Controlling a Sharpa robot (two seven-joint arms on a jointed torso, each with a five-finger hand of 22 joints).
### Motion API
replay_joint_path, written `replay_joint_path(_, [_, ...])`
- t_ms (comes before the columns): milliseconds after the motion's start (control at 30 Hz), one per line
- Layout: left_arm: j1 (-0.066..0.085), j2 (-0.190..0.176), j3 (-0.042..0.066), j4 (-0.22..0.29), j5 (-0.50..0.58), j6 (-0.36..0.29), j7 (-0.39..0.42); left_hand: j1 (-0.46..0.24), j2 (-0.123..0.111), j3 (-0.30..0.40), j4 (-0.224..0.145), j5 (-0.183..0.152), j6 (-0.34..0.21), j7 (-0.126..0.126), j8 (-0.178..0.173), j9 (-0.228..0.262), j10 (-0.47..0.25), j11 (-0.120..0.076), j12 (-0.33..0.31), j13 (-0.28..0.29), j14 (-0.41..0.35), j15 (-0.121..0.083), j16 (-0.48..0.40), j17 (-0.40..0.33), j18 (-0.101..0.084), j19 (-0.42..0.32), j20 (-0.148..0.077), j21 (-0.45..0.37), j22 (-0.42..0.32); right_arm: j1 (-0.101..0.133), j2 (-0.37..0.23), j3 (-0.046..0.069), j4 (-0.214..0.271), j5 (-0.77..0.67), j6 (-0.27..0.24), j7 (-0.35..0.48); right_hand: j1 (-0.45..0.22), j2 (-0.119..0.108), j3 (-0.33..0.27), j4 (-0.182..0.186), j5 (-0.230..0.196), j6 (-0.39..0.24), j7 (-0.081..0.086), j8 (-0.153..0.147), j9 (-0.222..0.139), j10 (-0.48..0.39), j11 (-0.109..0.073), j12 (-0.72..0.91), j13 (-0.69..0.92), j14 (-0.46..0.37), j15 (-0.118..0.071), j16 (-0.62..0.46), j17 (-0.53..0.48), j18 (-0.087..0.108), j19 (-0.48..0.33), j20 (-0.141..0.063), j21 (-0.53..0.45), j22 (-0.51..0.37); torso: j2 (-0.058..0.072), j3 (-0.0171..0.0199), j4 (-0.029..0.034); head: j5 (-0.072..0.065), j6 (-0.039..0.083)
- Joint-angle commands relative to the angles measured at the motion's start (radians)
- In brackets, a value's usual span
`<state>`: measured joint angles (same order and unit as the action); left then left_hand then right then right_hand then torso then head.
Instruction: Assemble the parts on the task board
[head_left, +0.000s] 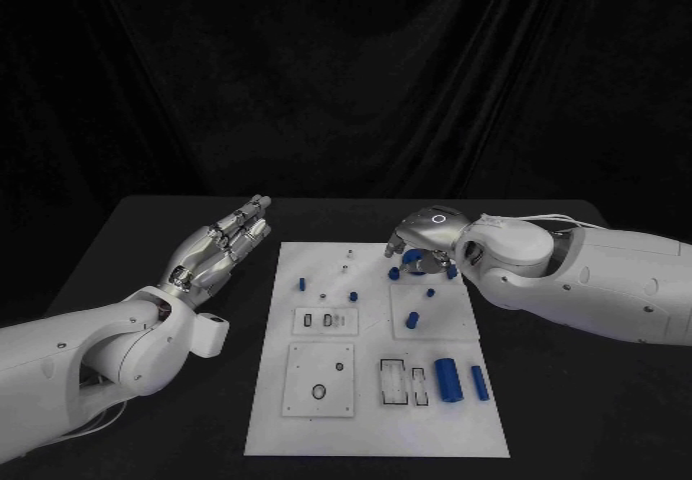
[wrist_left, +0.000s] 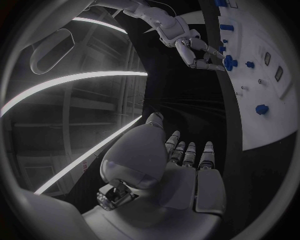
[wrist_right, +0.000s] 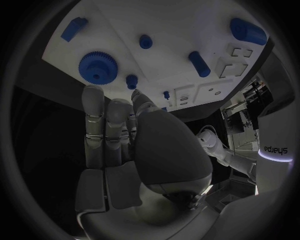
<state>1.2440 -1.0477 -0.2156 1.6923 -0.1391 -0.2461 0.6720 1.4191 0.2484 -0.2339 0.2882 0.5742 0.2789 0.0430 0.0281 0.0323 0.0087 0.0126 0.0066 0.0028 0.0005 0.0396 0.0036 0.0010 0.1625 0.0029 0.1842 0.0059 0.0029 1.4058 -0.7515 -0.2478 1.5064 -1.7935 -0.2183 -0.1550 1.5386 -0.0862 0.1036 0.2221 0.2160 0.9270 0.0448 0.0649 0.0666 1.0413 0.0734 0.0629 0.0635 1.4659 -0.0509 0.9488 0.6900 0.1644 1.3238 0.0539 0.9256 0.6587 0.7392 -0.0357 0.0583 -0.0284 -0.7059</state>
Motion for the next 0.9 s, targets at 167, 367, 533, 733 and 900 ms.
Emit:
replay_joint_path(167, [0.003, 0.007, 0.001, -0.005, -0.005, 0.022, 0.158, 0.012, -0.002, 0.008, 0.0, 0.01, 0.001, 0.006, 0.006, 0.001, 0.0, 0.006, -0.004, 0.0, 0.0, 0.007, -0.004, -0.001, 0.018, 0.001, 0.009, -0.002, 0.0, -0.013, 0.024, 0.001, -0.027, -0.01, 0.051, 0.009, -0.016, -0.003, 0.01, -0.004, 0.026, -0.019, 0.007, -0.002, -0.002, -0.016, 0.005, 0.0, 0.0, 0.001, 0.006, 0.015, 0.012, -0.005, -0.01, 0.003, 0.019, 0.023, -0.001, 0.0001, -0.0001, 0.0, -0.004])
replay_joint_path(367, [0.003, 0.008, 0.001, -0.005, -0.005, 0.026, 0.157, 0.016, -0.003, 0.01, -0.001, 0.014, 0.002, 0.007, 0.006, 0.001, -0.001, 0.007, -0.004, 0.0, 0.0, 0.009, -0.004, -0.001, 0.018, 0.001, 0.01, -0.002, 0.0, -0.021, 0.037, 0.001, -0.043, -0.01, 0.064, 0.014, -0.017, -0.001, 0.014, -0.007, 0.037, -0.018, 0.008, 0.0, -0.001, -0.015, 0.008, 0.001, 0.0, 0.001, 0.008, 0.027, 0.026, -0.008, -0.009, 0.005, 0.032, 0.041, -0.001, -0.0002, 0.0001, -0.002, -0.008])
replay_joint_path(533, [0.003, 0.01, 0.001, -0.008, -0.005, 0.029, 0.156, 0.018, -0.003, 0.011, -0.002, 0.017, 0.002, 0.008, 0.006, 0.002, 0.0, 0.008, -0.004, 0.0, 0.0, 0.011, -0.004, -0.001, 0.018, 0.002, 0.011, -0.002, 0.0, -0.029, 0.046, 0.001, -0.055, -0.01, 0.069, 0.016, -0.023, -0.001, 0.018, -0.01, 0.038, -0.007, 0.028, 0.003, 0.0, -0.015, 0.01, 0.0, -0.001, 0.001, 0.012, 0.038, 0.037, -0.01, -0.011, 0.008, 0.045, 0.061, -0.002, -0.001, 0.0, -0.003, -0.02])
replay_joint_path(733, [0.003, 0.012, 0.001, -0.012, -0.005, 0.033, 0.156, 0.02, -0.003, 0.013, -0.002, 0.018, 0.003, 0.009, 0.006, 0.002, 0.001, 0.009, -0.004, 0.0, 0.0, 0.013, -0.004, -0.001, 0.018, 0.002, 0.012, -0.001, 0.001, -0.042, 0.055, 0.001, -0.071, -0.01, 0.069, 0.019, -0.021, 0.002, 0.024, -0.014, 0.04, -0.003, 0.036, 0.003, 0.0, -0.009, 0.011, 0.002, 0.0, 0.001, 0.013, 0.045, 0.044, -0.011, -0.011, 0.01, 0.052, 0.072, -0.002, -0.0006, -0.0014, -0.003, -0.019])
replay_joint_path(900, [0.003, 0.014, 0.001, -0.016, -0.005, 0.035, 0.155, 0.024, -0.003, 0.015, -0.002, 0.021, 0.004, 0.011, 0.006, 0.002, 0.002, 0.012, -0.004, 0.0, 0.0, 0.018, -0.004, -0.001, 0.018, 0.003, 0.014, 0.0, 0.001, -0.052, 0.066, 0.001, -0.09, -0.01, 0.049, 0.032, -0.004, 0.012, 0.056, -0.026, 0.059, 0.015, 0.044, 0.004, 0.001, 0.003, 0.007, 0.001, -0.001, -0.003, 0.01, 0.05, 0.046, -0.01, -0.017, 0.009, 0.06, 0.085, -0.001, -0.0004, -0.0006, -0.004, -0.022])
